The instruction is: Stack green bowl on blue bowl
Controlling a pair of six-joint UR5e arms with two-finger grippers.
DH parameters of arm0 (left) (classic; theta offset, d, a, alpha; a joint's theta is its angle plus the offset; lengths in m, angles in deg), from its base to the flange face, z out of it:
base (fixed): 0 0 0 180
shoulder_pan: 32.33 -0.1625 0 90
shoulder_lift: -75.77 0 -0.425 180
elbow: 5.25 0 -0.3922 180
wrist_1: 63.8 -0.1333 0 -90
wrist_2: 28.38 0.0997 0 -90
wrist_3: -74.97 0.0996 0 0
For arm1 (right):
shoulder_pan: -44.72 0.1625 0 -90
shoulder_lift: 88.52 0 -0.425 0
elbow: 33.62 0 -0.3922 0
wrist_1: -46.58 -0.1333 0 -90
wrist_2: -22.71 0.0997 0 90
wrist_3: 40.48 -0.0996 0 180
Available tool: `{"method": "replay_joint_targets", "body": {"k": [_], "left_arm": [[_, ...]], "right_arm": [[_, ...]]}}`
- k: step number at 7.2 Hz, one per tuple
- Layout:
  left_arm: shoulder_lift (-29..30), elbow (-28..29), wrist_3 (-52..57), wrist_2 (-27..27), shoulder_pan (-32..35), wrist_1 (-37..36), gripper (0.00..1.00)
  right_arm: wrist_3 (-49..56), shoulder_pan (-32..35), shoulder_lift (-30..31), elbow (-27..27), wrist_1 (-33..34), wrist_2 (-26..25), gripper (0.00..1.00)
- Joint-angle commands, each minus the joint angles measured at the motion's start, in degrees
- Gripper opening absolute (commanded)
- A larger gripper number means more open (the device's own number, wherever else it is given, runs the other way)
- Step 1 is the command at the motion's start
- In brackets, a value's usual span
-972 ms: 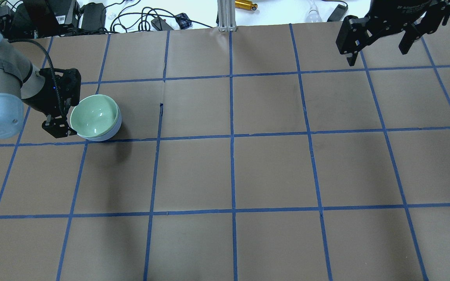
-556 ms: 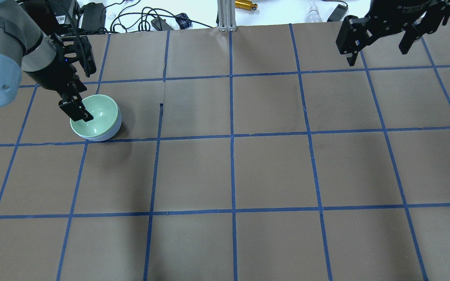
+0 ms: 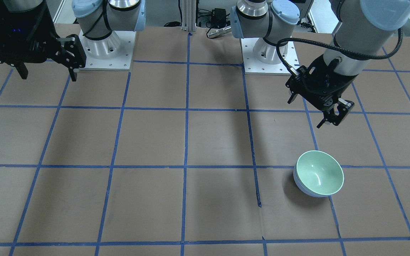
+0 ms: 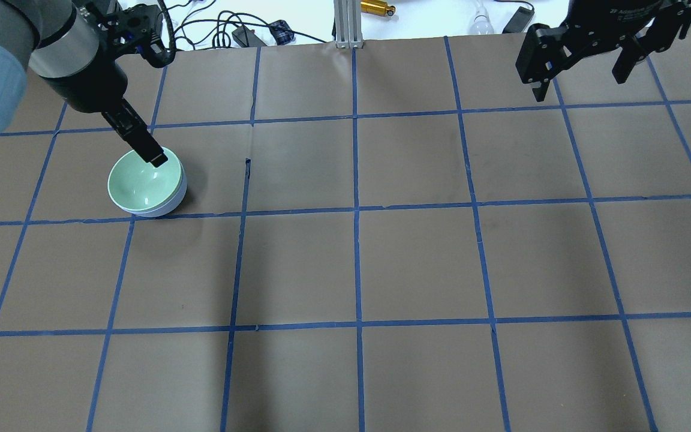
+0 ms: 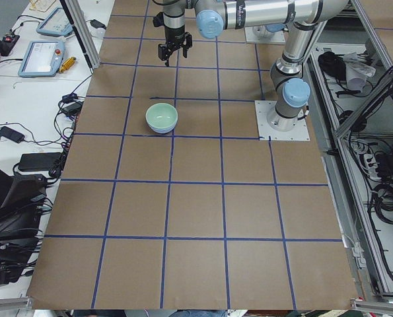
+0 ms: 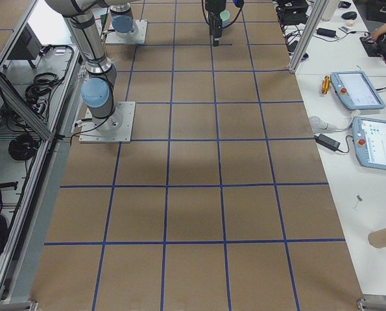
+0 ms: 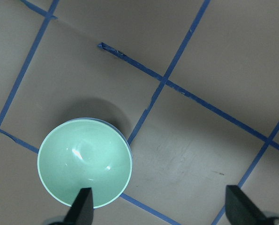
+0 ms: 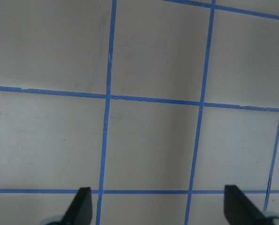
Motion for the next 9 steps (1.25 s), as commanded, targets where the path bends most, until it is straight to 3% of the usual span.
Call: {"method": "replay_joint_targets", "body": {"k": [1,6,9], "left_arm": [[-1.29,-0.16,-12.84,-0.18,1.05,1.32,1.00],[-3.49,0.10,-40.71,0.08,4.37,3.69,1.00],[-4.54,0.19,-45.24,0.17,6.33,7.47,1.00]], "right_arm": [[0.00,0.00,0.00,0.00,0.00,0.00,1.00],[0.00,0.00,0.00,0.00,0.00,0.00,1.00],[0.00,0.00,0.00,0.00,0.00,0.00,1.00]]}}
